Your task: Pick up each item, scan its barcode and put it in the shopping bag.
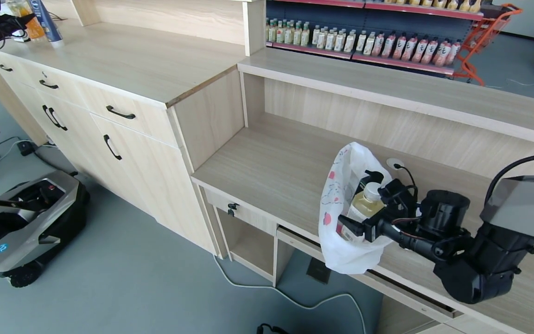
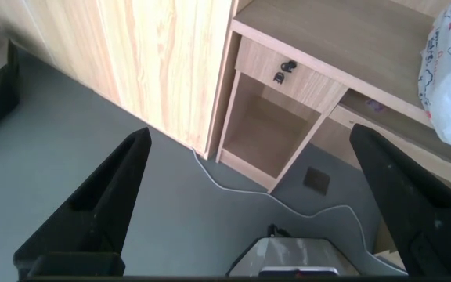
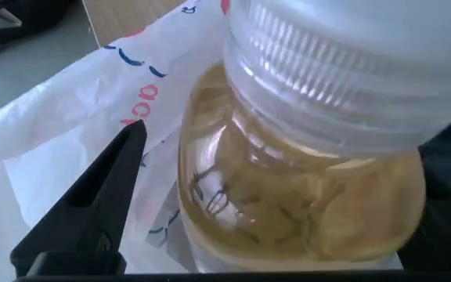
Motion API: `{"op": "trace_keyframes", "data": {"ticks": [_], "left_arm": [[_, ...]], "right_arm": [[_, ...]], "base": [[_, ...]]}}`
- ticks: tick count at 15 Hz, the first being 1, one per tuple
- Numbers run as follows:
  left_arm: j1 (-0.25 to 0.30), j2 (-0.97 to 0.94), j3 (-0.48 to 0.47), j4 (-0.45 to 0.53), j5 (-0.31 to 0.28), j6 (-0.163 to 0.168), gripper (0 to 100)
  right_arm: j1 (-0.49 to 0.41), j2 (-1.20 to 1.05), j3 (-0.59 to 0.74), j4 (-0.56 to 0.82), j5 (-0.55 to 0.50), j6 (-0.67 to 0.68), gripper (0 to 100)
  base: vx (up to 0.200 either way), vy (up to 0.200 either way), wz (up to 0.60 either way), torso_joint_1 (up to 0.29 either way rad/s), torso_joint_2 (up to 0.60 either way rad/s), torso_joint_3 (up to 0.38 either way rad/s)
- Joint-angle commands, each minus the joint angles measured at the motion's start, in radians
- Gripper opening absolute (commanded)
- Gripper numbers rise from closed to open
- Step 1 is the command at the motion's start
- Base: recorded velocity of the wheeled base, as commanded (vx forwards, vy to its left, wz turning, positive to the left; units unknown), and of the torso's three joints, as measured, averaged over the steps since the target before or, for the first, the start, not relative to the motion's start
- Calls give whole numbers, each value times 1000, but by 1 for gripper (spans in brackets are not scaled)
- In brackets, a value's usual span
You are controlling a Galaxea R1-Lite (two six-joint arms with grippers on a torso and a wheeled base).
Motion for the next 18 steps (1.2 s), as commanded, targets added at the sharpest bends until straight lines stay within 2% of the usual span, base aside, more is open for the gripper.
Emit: {"op": "trace_keyframes", "data": {"ticks": [1, 3, 5, 10, 12, 13, 15, 18], "left_arm": [[0, 0, 0, -1, 0, 0, 100], [0, 0, 0, 1, 0, 0, 100], [0, 0, 0, -1, 0, 0, 100], [0, 0, 0, 1, 0, 0, 100], [0, 0, 0, -1, 0, 0, 100], [0, 0, 0, -1, 0, 0, 100], [0, 0, 0, -1, 0, 0, 100], [0, 0, 0, 1, 0, 0, 100]], "right_arm": [[16, -294, 68, 183, 1, -1, 100], [12, -426, 128, 241, -6, -4, 100], [-30, -562, 171, 307, -12, -20, 100], [-174, -667, 185, 345, -13, -227, 100], [-249, -717, 185, 387, -56, -294, 100], [-252, -726, 182, 407, -79, -293, 100], [-247, -742, 176, 425, -207, -280, 100], [-249, -805, 183, 460, -299, -242, 100]], "base": [[0, 0, 0, 0, 0, 0], [0, 0, 0, 0, 0, 0], [0, 0, 0, 0, 0, 0], [0, 0, 0, 0, 0, 0], [0, 0, -600, 2, 0, 5], [0, 0, -600, 7, 2, -2], [0, 0, -600, 0, 5, 0], [0, 0, -600, 1, 1, 1]]}}
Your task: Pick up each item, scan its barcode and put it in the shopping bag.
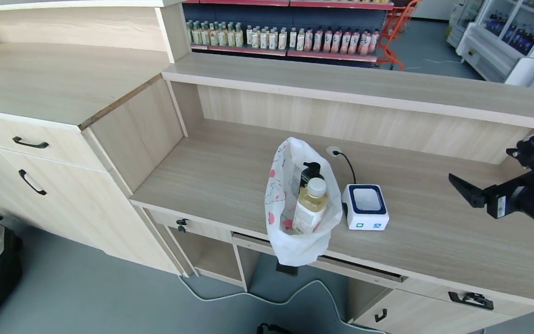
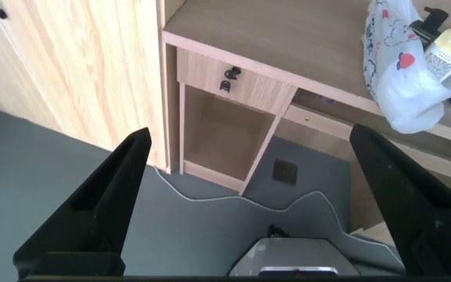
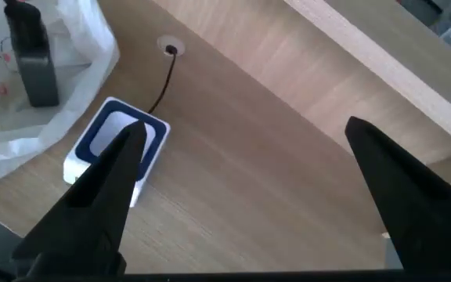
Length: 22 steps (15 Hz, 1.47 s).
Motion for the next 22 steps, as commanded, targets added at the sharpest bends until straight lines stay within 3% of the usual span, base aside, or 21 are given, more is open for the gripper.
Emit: {"op": "trace_keyframes", "data": {"ticks": [1, 4, 7, 10, 14, 22], "left_arm": [[0, 0, 0, 0, 2, -1, 100], [0, 0, 0, 0, 0, -1, 100], [0, 0, 0, 0, 0, -1, 100], [0, 0, 0, 0, 0, 1, 100], [0, 0, 0, -2, 0, -1, 100], [0, 0, 0, -2, 0, -1, 100]], "right_arm": [[-3, -71, 10, 43, -41, 19, 100], [18, -208, 51, 196, -112, 58, 100], [36, -283, 67, 256, -178, 67, 100], [32, -384, 145, 252, -210, 294, 100], [69, -711, 444, 301, -214, 302, 100], [67, -1360, 450, 996, -168, 533, 100]], "base": [[0, 0, -600, 2, 2, 7], [0, 0, -600, 1, 2, 1], [0, 0, -600, 7, 2, 6], [0, 0, 0, 0, 0, 0], [0, 0, 0, 0, 0, 0], [0, 0, 0, 0, 0, 0]]}}
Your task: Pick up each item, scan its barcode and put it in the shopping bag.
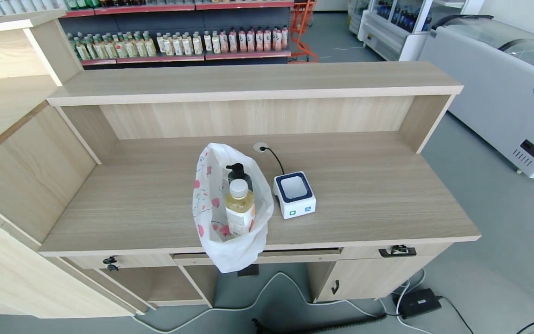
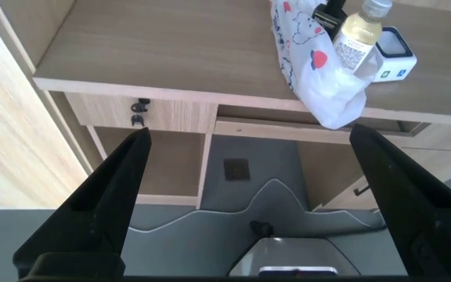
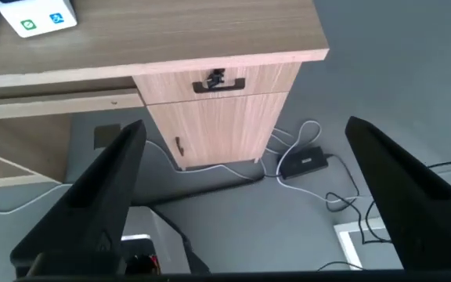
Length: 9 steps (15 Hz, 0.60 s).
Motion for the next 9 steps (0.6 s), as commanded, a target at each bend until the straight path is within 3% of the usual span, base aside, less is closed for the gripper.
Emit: {"op": "trace_keyframes", "data": {"ticks": [1, 9], "left_arm": [[0, 0, 0, 1, 0, 0, 100], [0, 0, 0, 1, 2, 0, 100]], "right_arm": [[-7, -226, 7, 132, 50, 44, 100], [-36, -283, 5, 130, 47, 64, 100]], "base": [[0, 0, 0, 0, 0, 0], [0, 0, 0, 0, 0, 0]]}}
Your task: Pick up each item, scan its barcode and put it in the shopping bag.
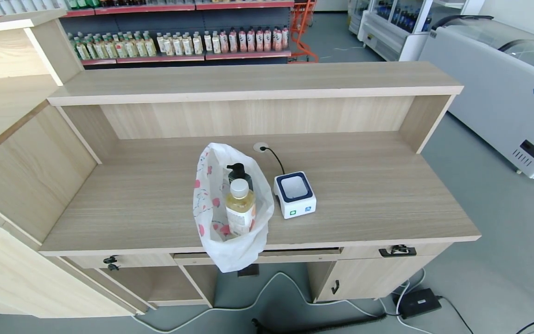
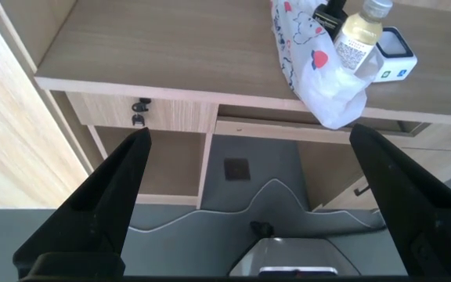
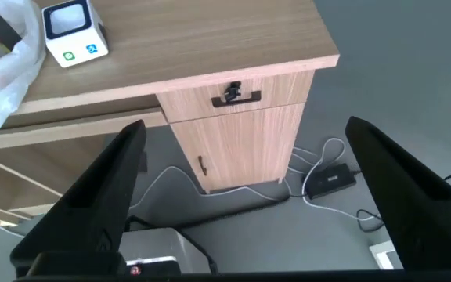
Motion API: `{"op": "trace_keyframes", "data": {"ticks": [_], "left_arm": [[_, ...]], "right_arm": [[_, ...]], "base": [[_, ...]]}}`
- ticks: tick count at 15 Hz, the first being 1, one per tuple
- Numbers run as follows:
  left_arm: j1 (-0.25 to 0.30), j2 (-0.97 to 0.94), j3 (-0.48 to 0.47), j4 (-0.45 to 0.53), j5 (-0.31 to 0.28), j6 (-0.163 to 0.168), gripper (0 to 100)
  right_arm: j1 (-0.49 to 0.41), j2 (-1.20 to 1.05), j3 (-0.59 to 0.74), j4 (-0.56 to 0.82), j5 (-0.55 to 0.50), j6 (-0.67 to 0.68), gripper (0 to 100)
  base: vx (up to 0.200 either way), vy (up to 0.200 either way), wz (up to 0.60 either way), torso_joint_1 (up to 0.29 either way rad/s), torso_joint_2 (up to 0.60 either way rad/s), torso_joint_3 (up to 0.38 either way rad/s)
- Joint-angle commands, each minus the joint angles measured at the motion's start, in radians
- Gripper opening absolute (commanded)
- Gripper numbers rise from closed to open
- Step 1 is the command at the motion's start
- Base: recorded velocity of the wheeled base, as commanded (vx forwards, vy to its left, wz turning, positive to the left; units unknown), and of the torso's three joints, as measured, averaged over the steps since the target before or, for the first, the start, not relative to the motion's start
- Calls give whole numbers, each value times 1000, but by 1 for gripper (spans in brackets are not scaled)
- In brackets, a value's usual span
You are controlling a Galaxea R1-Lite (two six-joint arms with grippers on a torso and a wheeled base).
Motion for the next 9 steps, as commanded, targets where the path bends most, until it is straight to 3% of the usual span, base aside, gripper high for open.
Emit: {"op": "trace_keyframes", "data": {"ticks": [1, 9], "left_arm": [[0, 0, 0, 0, 0, 0, 100], [0, 0, 0, 0, 0, 0, 100]], "right_arm": [[-1, -11, 0, 1, -1, 0, 100], [-1, -11, 0, 3, -1, -3, 100]], "base": [[0, 0, 0, 0, 0, 0], [0, 0, 0, 0, 0, 0]]}}
